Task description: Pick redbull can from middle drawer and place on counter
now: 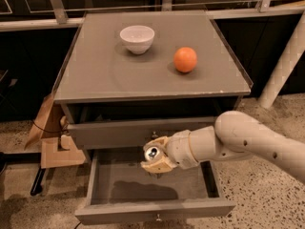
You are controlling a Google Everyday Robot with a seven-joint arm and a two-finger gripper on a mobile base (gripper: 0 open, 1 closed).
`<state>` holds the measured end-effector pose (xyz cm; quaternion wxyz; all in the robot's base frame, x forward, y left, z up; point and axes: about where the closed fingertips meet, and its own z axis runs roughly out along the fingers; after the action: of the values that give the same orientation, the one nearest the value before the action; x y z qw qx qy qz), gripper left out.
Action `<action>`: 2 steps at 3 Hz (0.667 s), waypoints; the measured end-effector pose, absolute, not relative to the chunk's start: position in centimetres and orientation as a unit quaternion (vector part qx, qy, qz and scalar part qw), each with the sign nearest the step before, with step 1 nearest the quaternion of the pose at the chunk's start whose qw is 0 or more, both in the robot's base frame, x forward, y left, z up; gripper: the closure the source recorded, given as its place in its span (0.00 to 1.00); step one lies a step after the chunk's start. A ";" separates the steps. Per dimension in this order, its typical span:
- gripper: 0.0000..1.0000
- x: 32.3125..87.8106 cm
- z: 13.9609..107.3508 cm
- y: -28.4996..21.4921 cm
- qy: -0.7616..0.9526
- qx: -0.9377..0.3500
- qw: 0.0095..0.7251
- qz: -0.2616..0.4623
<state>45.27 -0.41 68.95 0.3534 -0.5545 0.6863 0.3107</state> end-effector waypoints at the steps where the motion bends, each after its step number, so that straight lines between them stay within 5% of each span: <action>1: 1.00 44.0 78.0 0.9 0.670 -0.565 0.374 0.303; 2: 1.00 42.9 89.2 3.5 0.632 -0.604 0.403 0.271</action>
Offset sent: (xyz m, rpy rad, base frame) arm -0.0306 0.0687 0.3615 -0.0225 -0.3739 0.1299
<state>42.89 3.49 89.22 0.4034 -0.6039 0.6318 0.2710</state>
